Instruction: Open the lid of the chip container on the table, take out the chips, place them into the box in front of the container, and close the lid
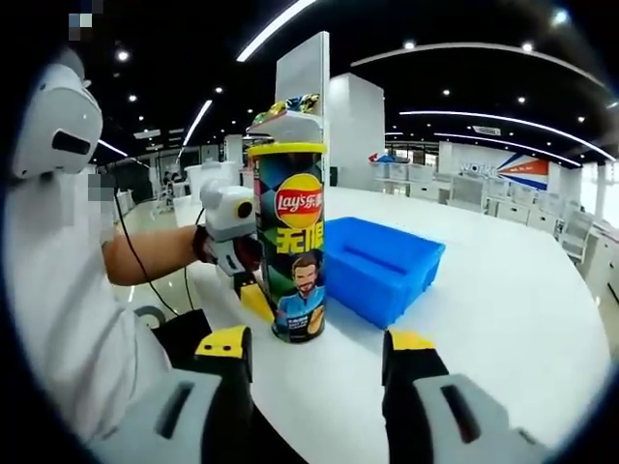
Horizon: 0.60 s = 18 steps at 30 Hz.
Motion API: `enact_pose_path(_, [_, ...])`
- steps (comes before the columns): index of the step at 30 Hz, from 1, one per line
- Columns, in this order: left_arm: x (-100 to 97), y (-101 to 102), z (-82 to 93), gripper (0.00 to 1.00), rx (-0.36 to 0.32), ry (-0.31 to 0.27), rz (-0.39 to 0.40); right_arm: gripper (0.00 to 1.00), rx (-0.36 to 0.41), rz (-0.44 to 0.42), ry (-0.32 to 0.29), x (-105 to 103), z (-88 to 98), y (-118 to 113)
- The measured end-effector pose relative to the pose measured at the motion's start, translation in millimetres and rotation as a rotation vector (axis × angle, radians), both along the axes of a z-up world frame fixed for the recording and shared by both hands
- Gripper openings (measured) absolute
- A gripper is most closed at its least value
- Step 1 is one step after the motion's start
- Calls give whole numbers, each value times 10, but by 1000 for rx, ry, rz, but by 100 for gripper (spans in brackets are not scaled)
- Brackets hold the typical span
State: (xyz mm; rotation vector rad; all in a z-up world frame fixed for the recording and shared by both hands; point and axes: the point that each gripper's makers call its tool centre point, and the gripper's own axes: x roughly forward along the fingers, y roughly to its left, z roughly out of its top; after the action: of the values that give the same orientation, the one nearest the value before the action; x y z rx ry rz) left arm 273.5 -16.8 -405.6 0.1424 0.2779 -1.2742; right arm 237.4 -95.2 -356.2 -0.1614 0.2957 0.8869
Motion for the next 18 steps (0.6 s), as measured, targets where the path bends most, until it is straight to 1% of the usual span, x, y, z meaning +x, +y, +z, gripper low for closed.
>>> enact_pose_path(4, [6, 5, -2, 46, -5, -2, 40, 57, 16, -2, -1, 9, 84, 16])
enact_pose_path(7, [-1, 1, -1, 46, -14, -7, 59, 57, 40, 0, -23, 6, 190, 29])
enact_pose_path(10, [2, 3, 1, 46, -17, -12, 77, 57, 60, 3, -29, -3, 249, 40])
enact_pose_path(13, [-1, -2, 1, 46, -14, -13, 103, 57, 71, -9, -45, 3, 302, 26])
enact_pose_path(17, [-5, -10, 0, 46, -10, -17, 132, 57, 111, -34, -67, 23, 396, -11])
enact_pose_path(18, [-6, -10, 0, 46, -10, -18, 136, 57, 119, -39, -81, 30, 428, -18])
